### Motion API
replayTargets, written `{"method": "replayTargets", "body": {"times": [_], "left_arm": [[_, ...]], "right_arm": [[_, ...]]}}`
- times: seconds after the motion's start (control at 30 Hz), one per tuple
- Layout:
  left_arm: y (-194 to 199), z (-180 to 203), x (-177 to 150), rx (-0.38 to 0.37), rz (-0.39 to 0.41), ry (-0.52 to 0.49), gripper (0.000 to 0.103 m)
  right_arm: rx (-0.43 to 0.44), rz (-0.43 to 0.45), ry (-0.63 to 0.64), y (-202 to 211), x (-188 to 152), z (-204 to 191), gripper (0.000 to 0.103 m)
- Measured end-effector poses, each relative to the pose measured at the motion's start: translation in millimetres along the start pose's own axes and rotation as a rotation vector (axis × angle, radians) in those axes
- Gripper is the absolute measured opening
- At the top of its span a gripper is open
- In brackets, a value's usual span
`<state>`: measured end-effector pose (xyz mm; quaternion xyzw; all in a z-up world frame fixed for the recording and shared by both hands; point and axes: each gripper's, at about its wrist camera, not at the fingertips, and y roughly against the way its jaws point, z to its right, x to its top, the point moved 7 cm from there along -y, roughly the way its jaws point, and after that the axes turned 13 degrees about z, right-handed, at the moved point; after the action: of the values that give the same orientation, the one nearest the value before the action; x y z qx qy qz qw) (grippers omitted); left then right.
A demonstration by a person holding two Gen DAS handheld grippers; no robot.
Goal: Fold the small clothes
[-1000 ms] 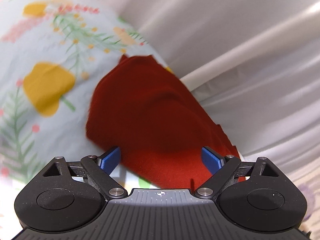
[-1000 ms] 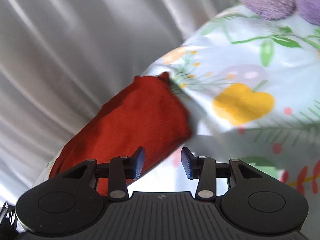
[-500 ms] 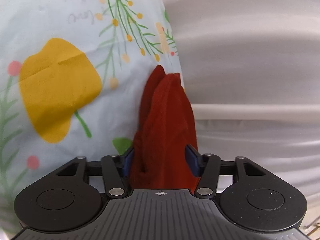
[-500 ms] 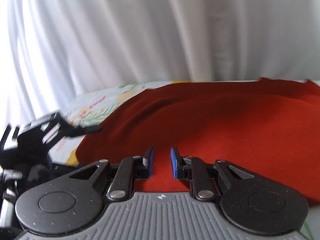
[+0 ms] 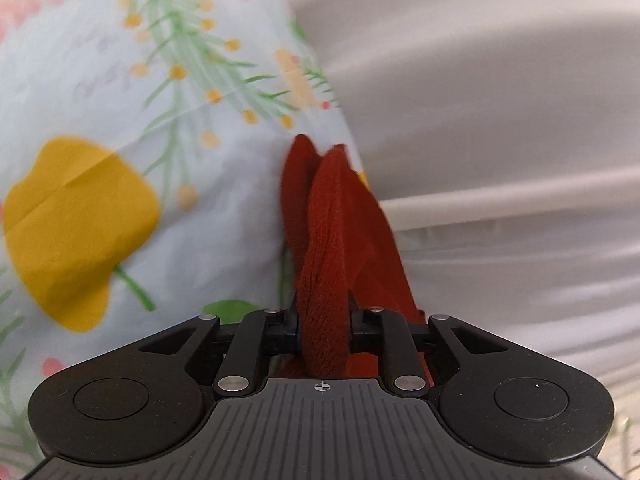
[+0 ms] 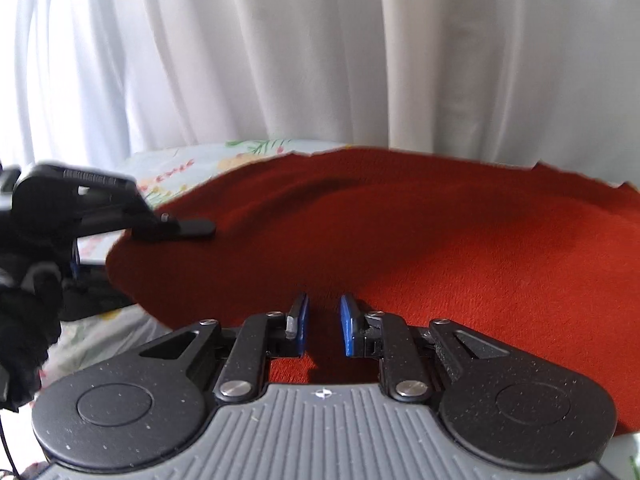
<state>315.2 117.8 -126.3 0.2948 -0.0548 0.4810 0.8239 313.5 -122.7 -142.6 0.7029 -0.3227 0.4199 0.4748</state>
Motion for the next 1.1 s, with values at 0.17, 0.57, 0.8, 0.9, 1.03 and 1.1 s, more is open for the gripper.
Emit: {"method": "replayTargets", "body": {"times": [0.17, 0.57, 0.8, 0.9, 1.03, 1.1], "left_arm": [[5.5, 69.2, -14.4, 0.030, -0.010, -0.333, 0.019], [-47.5, 128.1, -143.5, 0.036, -0.146, -0.794, 0.023], [-21.0, 129.4, -162.7, -0.137, -0.162, -0.847, 0.075], [0.9, 126.1, -159.9, -0.183, -0.203, -0.829, 0.076], [21.5, 119.7, -131.3, -0.172, -0.097, -0.665, 0.076], [19.2, 113.4, -114.5, -0.125, -0.031, -0.605, 0.076]], "right_arm": [[-0.022, 0.060, -0.195, 30.3, 22.7, 37.4, 0.017], [-0.174, 0.125, -0.363, 87.1, 23.6, 119.7, 0.017], [-0.108, 0.105, -0.407, 78.5, 26.9, 130.3, 0.018], [-0.050, 0.088, -0.437, 73.4, 34.2, 133.9, 0.021], [0.014, 0.065, -0.426, 65.0, 44.4, 128.4, 0.023], [0.030, 0.051, -0.397, 55.0, 45.4, 121.5, 0.023]]}}
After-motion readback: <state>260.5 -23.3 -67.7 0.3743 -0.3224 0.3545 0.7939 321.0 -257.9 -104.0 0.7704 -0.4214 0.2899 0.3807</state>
